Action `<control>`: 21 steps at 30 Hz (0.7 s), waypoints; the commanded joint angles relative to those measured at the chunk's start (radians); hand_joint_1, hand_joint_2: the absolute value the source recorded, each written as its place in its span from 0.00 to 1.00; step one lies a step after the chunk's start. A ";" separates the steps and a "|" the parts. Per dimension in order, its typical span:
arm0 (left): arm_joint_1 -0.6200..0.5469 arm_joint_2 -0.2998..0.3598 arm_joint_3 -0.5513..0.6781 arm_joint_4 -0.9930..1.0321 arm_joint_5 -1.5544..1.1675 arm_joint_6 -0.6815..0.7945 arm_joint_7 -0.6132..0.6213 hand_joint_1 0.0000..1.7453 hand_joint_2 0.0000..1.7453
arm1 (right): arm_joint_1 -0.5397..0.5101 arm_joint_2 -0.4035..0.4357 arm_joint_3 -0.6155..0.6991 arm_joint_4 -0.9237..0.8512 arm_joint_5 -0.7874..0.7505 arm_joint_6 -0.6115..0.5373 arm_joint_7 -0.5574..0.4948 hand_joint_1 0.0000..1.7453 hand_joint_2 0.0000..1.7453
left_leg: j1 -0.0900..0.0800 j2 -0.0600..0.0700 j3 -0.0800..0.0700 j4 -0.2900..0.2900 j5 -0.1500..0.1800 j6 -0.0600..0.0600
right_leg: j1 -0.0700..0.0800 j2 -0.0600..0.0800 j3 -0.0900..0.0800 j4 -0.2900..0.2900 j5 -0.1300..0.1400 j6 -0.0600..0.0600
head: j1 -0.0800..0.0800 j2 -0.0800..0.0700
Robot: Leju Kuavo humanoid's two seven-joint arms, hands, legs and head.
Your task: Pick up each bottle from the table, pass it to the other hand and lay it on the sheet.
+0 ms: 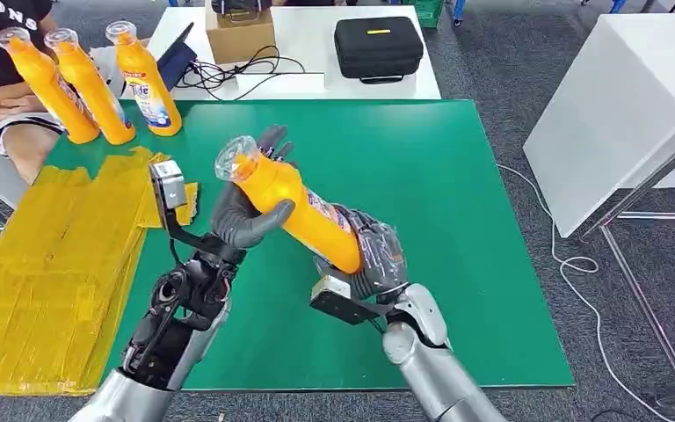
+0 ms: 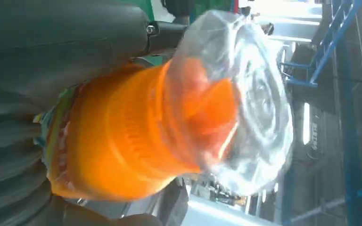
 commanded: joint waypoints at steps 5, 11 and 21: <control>-0.102 0.009 -0.057 0.159 -0.080 0.015 -0.001 0.00 1.00 | -0.017 -0.020 0.053 0.015 -0.028 -0.027 -0.060 1.00 1.00 | 0.000 -0.002 0.004 -0.001 -0.001 -0.001 | 0.000 -0.003 0.006 -0.001 -0.002 0.000 | 0.000 0.000; -0.112 0.005 -0.052 0.171 -0.085 0.020 0.003 0.00 1.00 | -0.011 -0.021 0.056 -0.011 -0.046 -0.004 -0.075 1.00 1.00 | 0.000 -0.001 0.004 0.000 -0.001 -0.001 | 0.000 -0.002 0.005 -0.001 -0.002 0.000 | 0.000 0.000; -0.095 -0.007 -0.023 0.174 -0.071 -0.004 -0.023 1.00 1.00 | -0.011 -0.030 0.056 -0.001 -0.073 0.027 -0.083 1.00 1.00 | 0.000 -0.001 0.005 0.000 -0.002 -0.001 | 0.000 -0.002 0.006 -0.001 -0.002 0.000 | 0.000 0.000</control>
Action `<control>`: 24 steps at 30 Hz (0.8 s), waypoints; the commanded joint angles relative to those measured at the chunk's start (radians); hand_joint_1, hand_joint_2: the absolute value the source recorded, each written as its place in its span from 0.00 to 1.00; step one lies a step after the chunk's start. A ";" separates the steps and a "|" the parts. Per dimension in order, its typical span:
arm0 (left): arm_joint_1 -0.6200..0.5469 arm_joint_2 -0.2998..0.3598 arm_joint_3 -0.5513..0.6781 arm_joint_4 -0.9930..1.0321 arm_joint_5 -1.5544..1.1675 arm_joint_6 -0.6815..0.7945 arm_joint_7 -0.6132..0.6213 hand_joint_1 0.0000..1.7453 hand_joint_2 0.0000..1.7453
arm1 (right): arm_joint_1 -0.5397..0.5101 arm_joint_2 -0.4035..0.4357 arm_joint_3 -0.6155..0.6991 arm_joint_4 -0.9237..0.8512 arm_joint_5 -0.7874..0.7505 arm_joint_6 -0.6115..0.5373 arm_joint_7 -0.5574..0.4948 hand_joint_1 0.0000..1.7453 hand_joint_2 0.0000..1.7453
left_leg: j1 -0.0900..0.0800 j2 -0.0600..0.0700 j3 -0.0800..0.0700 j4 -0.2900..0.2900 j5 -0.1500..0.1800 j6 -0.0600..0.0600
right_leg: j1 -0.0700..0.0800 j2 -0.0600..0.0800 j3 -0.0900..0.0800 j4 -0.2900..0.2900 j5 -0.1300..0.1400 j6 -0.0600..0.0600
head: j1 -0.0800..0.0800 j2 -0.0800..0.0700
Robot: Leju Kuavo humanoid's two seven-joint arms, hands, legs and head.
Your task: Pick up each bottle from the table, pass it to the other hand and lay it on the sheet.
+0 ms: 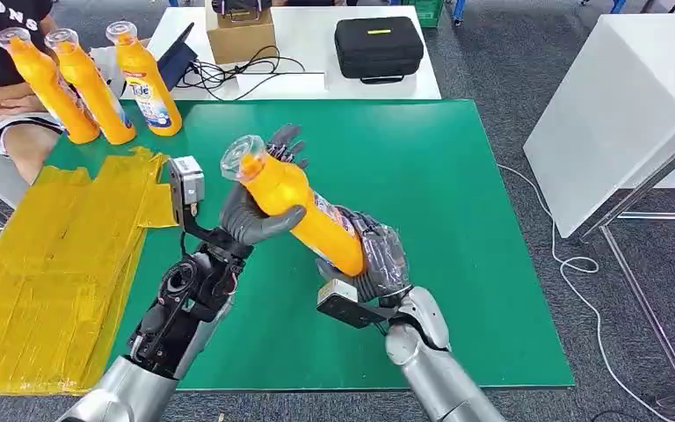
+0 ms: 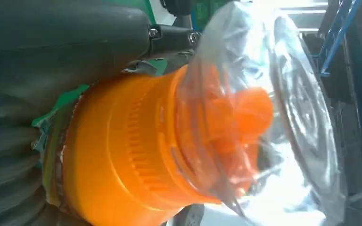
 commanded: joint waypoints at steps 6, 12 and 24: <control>-0.037 -0.002 0.017 0.075 0.030 -0.011 -0.042 1.00 1.00 | -0.029 -0.020 0.049 0.031 0.020 0.015 0.000 1.00 1.00 | 0.000 0.000 0.006 -0.001 -0.002 -0.001 | 0.000 -0.001 0.006 -0.001 -0.002 0.000 | 0.000 0.000; -0.026 0.013 0.031 0.063 0.037 -0.016 -0.052 1.00 1.00 | -0.040 -0.012 0.053 0.042 0.018 0.022 -0.004 1.00 1.00 | 0.000 0.001 0.004 -0.001 -0.001 -0.001 | 0.000 0.000 0.004 -0.001 -0.001 0.000 | 0.000 0.000; -0.019 0.022 0.053 0.038 0.006 0.016 -0.078 1.00 1.00 | 0.006 -0.033 0.007 -0.069 -0.055 0.041 -0.021 0.00 1.00 | 0.000 0.000 0.005 -0.001 -0.002 -0.001 | 0.000 -0.001 0.006 -0.001 -0.002 0.000 | 0.000 0.000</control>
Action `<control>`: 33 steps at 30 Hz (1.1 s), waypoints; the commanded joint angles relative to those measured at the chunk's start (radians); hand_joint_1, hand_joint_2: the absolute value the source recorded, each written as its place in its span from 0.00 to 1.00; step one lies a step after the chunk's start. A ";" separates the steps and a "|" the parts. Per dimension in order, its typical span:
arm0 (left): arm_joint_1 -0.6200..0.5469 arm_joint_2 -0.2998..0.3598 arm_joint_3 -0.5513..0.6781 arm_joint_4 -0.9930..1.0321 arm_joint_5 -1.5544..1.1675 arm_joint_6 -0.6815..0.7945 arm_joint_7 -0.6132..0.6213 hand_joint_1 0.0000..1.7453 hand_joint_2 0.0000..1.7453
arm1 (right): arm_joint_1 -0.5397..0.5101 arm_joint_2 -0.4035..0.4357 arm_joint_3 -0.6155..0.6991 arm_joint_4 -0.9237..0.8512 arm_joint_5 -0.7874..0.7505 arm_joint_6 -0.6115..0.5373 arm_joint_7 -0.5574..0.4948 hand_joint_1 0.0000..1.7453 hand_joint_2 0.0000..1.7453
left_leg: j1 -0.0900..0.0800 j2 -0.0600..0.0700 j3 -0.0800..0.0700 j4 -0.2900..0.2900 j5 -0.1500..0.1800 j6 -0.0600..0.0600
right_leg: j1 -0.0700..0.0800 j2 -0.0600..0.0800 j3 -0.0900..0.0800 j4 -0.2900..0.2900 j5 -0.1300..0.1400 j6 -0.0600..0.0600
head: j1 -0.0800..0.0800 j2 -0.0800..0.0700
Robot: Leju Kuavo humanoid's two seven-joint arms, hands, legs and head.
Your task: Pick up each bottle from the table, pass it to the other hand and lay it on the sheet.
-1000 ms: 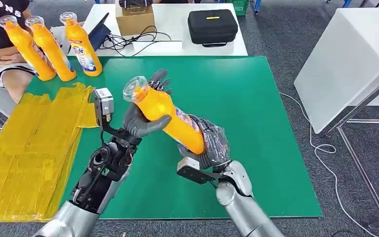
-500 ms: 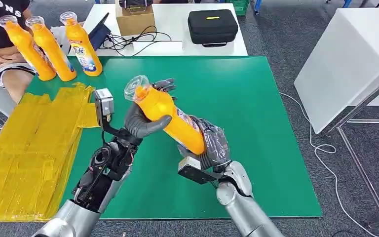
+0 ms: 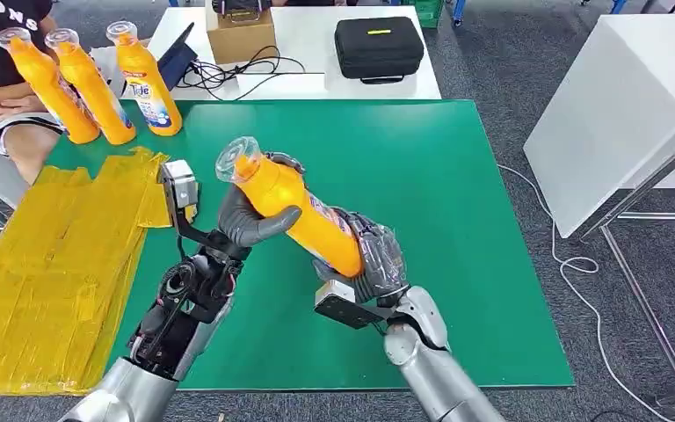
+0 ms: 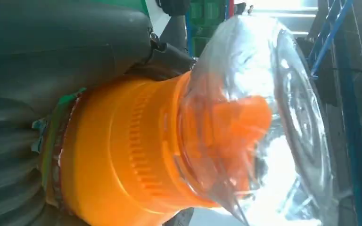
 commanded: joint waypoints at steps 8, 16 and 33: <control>-0.031 0.035 0.096 -0.009 -0.155 0.149 -0.042 1.00 1.00 | 0.080 -0.076 -0.022 -0.258 -0.163 0.079 -0.032 0.00 0.00 | 0.000 0.000 0.005 0.000 -0.002 -0.001 | 0.001 -0.002 0.006 -0.001 -0.002 0.000 | 0.000 0.000; -0.146 0.103 0.196 0.062 -0.432 0.385 0.023 1.00 1.00 | 0.173 -0.129 -0.034 -0.522 -0.288 0.094 -0.065 0.00 0.00 | 0.000 -0.001 0.002 0.001 -0.001 -0.001 | 0.000 -0.002 0.002 0.001 -0.002 0.000 | 0.000 0.000; -0.452 0.295 0.223 0.725 -1.801 0.713 0.464 1.00 1.00 | 0.193 -0.104 -0.135 -0.688 -0.244 0.138 0.042 0.00 1.00 | 0.000 0.000 0.004 0.000 0.000 -0.001 | 0.000 -0.001 0.003 0.001 -0.001 0.000 | 0.000 0.000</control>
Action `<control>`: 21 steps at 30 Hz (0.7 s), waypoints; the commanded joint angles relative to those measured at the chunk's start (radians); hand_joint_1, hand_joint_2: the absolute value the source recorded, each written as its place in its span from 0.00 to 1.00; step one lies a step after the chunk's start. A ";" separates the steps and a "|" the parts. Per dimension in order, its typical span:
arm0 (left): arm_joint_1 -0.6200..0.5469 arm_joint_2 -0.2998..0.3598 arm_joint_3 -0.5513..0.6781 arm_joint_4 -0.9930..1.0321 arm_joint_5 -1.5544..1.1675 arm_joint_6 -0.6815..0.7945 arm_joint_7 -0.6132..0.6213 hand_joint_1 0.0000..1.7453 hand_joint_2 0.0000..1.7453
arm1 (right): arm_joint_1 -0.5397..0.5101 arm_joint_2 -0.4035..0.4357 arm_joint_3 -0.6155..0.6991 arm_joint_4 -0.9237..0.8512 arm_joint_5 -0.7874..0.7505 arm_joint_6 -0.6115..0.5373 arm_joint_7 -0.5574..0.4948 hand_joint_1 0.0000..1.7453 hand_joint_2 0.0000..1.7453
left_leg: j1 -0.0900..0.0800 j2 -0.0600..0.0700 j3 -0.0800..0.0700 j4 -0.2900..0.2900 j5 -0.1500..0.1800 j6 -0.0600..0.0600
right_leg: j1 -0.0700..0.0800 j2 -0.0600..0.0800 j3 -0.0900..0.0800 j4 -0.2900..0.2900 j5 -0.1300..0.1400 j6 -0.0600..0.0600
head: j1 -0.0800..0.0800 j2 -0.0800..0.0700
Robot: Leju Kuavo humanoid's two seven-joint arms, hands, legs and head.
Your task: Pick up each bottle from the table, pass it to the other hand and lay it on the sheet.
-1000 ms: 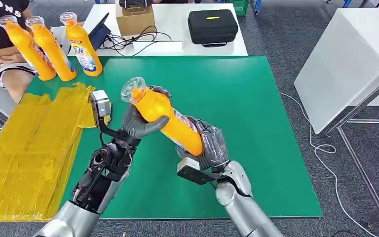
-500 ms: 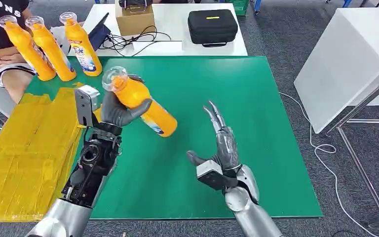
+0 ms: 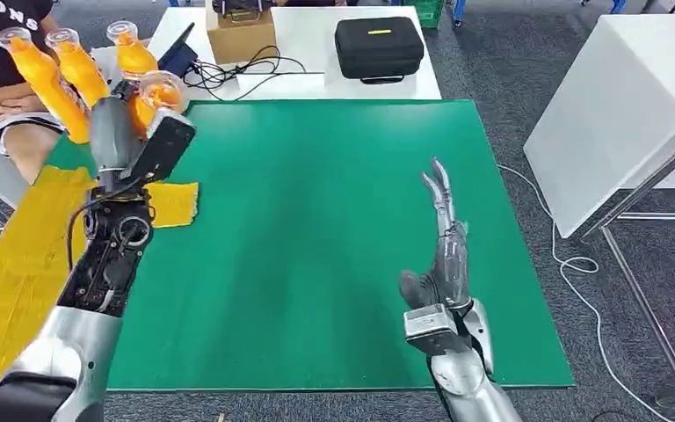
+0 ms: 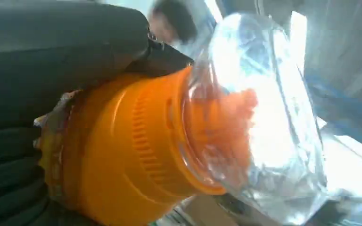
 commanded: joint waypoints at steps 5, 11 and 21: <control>-0.250 0.171 0.051 0.731 -0.534 -0.045 0.242 1.00 1.00 | -0.038 0.009 -0.087 -0.029 0.062 0.060 0.055 0.00 1.00 | 0.000 0.006 0.005 -0.001 -0.001 -0.001 | 0.000 0.003 0.003 0.000 0.000 -0.001 | 0.000 0.000; -0.227 0.188 0.057 0.752 -0.542 -0.046 0.230 1.00 1.00 | -0.038 0.007 -0.091 -0.017 0.054 0.061 0.051 0.00 1.00 | 0.000 0.004 0.003 0.000 -0.001 -0.001 | 0.001 0.002 0.002 0.000 0.000 0.000 | 0.000 0.000; -0.146 0.203 -0.073 0.849 -0.482 -0.160 0.240 1.00 1.00 | -0.062 0.008 -0.104 0.034 0.051 0.051 0.053 0.00 1.00 | -0.001 0.006 0.007 -0.002 -0.001 -0.001 | -0.001 0.004 0.006 -0.001 0.000 0.000 | 0.000 0.000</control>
